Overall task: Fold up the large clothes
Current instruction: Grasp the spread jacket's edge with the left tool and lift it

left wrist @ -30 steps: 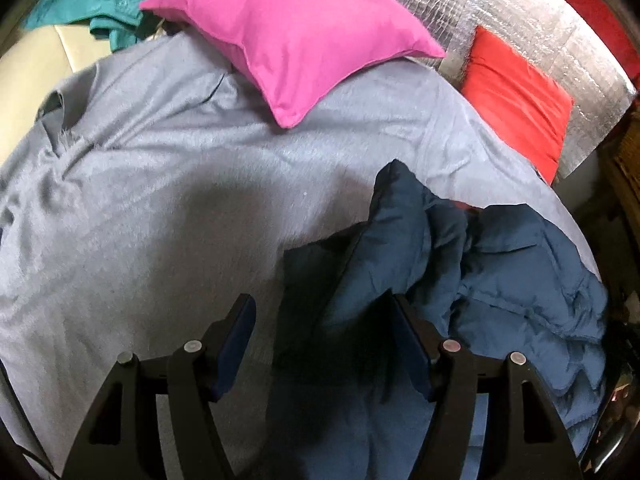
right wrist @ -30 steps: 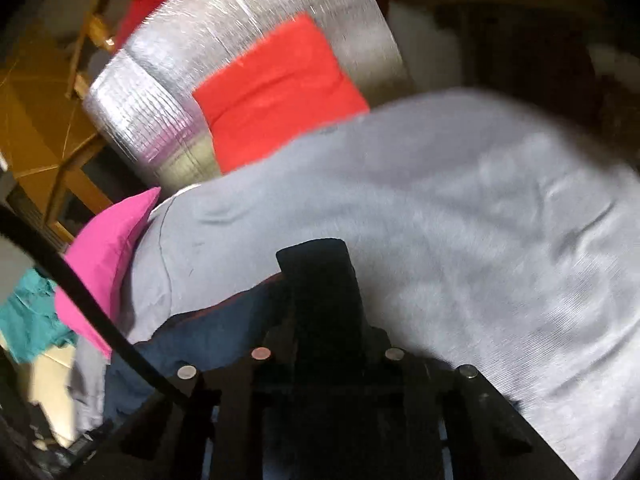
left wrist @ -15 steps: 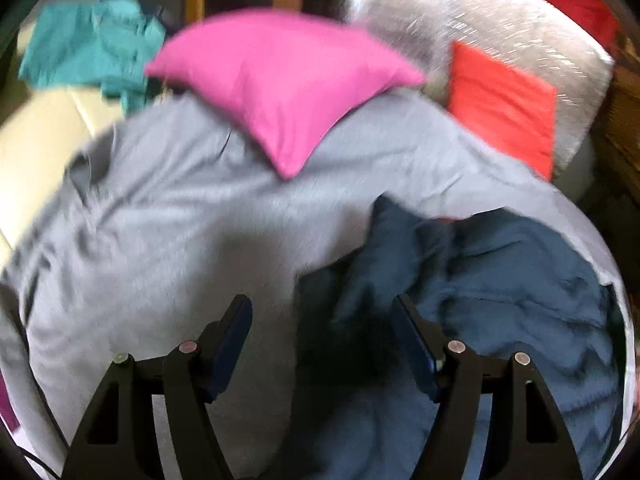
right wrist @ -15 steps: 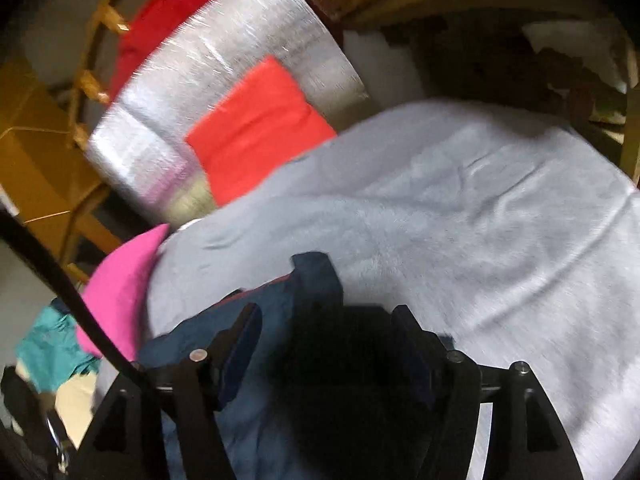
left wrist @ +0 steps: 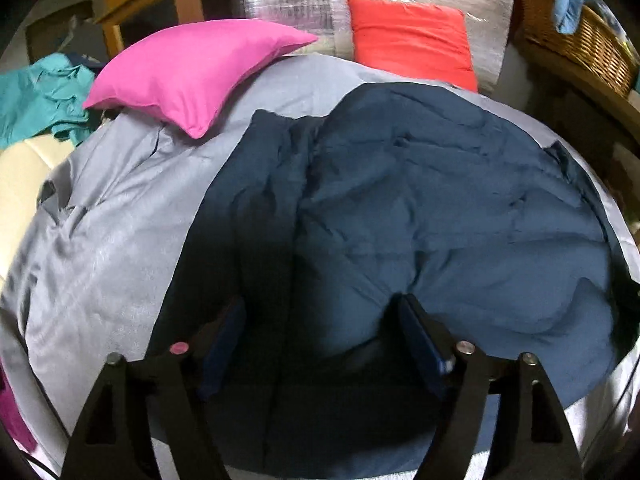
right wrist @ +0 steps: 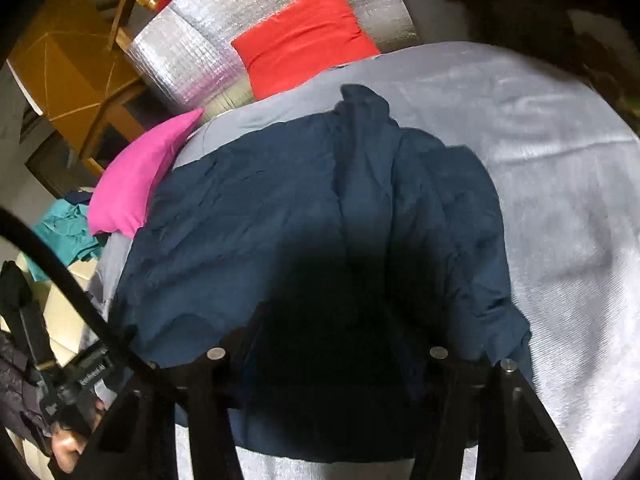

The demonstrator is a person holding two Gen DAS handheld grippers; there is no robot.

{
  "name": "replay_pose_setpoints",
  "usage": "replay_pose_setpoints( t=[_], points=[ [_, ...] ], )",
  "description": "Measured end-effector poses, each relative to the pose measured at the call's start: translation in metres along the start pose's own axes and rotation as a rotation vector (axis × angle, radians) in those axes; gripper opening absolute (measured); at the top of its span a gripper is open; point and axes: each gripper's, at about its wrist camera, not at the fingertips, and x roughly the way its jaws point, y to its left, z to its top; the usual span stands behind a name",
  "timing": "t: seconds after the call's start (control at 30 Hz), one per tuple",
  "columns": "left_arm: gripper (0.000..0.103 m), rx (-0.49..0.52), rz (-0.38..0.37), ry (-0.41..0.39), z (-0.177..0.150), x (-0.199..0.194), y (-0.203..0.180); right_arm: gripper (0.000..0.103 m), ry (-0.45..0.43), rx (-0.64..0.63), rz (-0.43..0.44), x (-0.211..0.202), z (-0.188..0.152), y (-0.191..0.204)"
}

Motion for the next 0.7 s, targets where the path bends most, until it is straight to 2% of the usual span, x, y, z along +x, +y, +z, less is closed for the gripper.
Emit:
replay_pose_setpoints(
  t=[0.1, 0.2, 0.27, 0.37, 0.43, 0.5, 0.6, 0.7],
  points=[
    [0.089, 0.008, -0.006, -0.004, -0.002, 0.005, 0.002, 0.059, -0.012, -0.038, 0.012, 0.001, -0.003, 0.001],
    [0.094, 0.034, 0.018, 0.002, -0.005, 0.013, -0.003, 0.065, -0.05, -0.057, 0.055, -0.003, -0.01, -0.002],
    [0.094, 0.035, 0.029, -0.001, -0.005, 0.013, -0.005, 0.075, -0.038, -0.067, 0.068, -0.003, -0.01, 0.0],
    [0.094, 0.044, 0.034, 0.006, -0.002, 0.013, -0.006, 0.077, 0.025, -0.081, 0.083, -0.004, -0.005, -0.002],
    [0.094, 0.046, 0.034, 0.006, 0.001, 0.01, -0.005, 0.077, 0.029, -0.082, 0.093, -0.01, -0.002, -0.002],
    [0.094, 0.068, 0.047, -0.013, 0.004, 0.006, -0.005, 0.077, -0.02, -0.096, 0.115, -0.025, 0.004, 0.0],
    [0.094, 0.096, 0.088, -0.057, 0.008, -0.003, -0.006, 0.08, -0.108, -0.112, 0.095, -0.044, 0.018, -0.002],
    [0.094, 0.098, 0.115, -0.093, 0.013, -0.01, -0.007, 0.082, -0.137, -0.042, 0.055, -0.042, 0.041, -0.019]
  ],
)
